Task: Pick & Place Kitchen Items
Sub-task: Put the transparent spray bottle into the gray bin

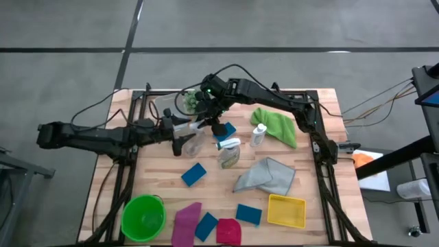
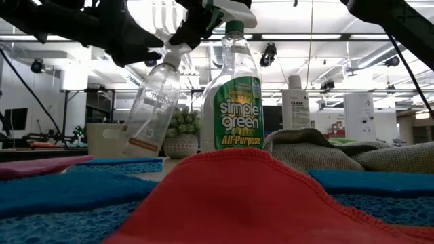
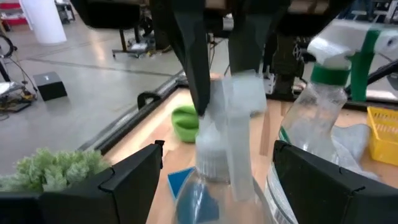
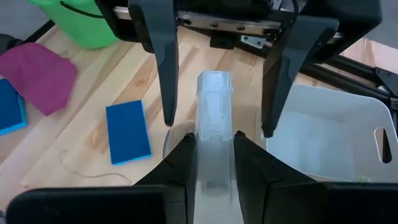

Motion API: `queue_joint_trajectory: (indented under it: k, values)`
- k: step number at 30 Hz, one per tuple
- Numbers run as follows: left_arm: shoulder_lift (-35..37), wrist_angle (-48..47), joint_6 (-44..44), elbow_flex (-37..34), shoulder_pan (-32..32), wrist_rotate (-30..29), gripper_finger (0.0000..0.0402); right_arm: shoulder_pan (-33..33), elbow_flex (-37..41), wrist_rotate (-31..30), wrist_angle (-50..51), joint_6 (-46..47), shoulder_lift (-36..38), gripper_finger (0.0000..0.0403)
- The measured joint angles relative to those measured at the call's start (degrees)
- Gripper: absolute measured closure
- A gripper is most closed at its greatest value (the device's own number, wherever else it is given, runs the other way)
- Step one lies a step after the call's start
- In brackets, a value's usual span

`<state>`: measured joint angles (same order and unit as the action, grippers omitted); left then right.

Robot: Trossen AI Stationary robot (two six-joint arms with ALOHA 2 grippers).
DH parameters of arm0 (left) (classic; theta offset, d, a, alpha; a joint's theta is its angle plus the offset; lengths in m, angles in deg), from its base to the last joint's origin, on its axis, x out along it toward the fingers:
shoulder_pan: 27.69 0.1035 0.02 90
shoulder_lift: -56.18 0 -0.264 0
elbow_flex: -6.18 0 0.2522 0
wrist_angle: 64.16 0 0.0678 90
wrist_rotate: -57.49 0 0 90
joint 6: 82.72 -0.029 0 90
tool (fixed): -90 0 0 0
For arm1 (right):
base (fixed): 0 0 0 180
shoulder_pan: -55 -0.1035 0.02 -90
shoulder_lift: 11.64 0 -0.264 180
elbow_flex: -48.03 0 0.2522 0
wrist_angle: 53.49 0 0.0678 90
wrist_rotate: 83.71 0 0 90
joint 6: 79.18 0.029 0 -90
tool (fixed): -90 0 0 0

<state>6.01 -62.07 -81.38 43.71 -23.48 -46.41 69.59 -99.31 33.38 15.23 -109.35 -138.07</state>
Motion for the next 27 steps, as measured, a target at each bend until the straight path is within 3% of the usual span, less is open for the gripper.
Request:
queue_joint_trajectory:
  k: [6, 20, 27]
  values:
    - [0.7, 0.1, 0.1, 0.1, 0.0, 0.0, 0.0130, -0.1, 0.1, 0.0, 0.1, 0.0, 0.0, 0.0333]
    - [0.9, -0.6, -0.3, 1.8, 0.0, 3.0, 0.0381, -0.5, 0.2, -0.3, 0.4, 0.2, 0.1, 0.0333]
    - [1.0, -0.8, -1.2, 1.8, 0.0, 4.0, 0.0365, -0.6, 0.2, -0.2, 0.3, 0.2, 0.1, 0.0333]
